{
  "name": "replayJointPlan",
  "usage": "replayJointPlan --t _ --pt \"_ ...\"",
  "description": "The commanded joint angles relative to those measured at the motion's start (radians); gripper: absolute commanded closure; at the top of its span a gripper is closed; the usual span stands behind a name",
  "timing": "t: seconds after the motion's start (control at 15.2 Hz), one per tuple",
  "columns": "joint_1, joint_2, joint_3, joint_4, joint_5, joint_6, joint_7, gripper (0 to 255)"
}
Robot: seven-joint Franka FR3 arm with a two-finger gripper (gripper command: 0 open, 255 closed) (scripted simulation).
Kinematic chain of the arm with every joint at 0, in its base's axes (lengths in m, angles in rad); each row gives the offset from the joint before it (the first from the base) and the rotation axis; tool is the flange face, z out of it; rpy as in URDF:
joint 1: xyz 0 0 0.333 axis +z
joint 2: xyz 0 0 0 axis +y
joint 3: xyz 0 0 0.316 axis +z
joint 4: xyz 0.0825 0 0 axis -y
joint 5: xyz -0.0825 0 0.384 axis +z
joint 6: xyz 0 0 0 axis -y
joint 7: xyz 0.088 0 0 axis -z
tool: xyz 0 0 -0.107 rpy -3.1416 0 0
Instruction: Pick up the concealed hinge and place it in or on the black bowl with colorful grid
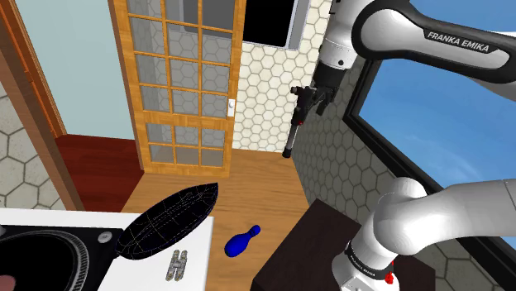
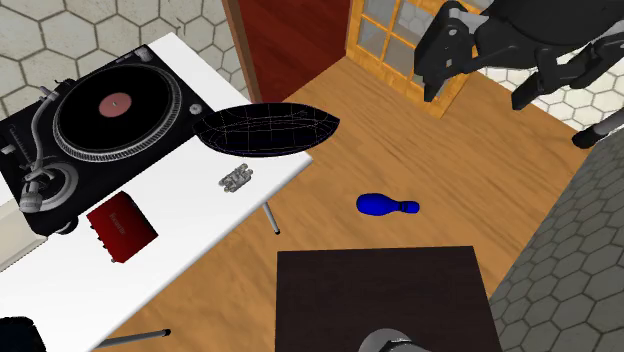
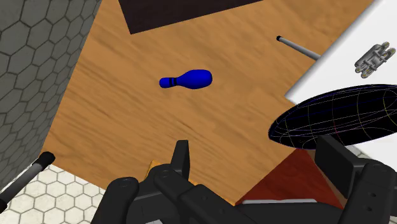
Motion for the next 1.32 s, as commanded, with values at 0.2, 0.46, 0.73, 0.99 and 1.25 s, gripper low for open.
replayJointPlan --t 0.2,0.46,0.73,0.99,1.25 --pt "0.005 0.001 0.049 -0.074 0.032 0.063 0.078 0" --pt "0.015 0.025 0.119 -0.155 0.078 0.154 0.181 0" --pt "0.026 0.075 0.191 -0.215 0.123 0.252 0.284 0" --pt "0.036 0.153 0.266 -0.253 0.164 0.358 0.387 0" --pt "0.039 0.258 0.344 -0.266 0.194 0.469 0.493 0"
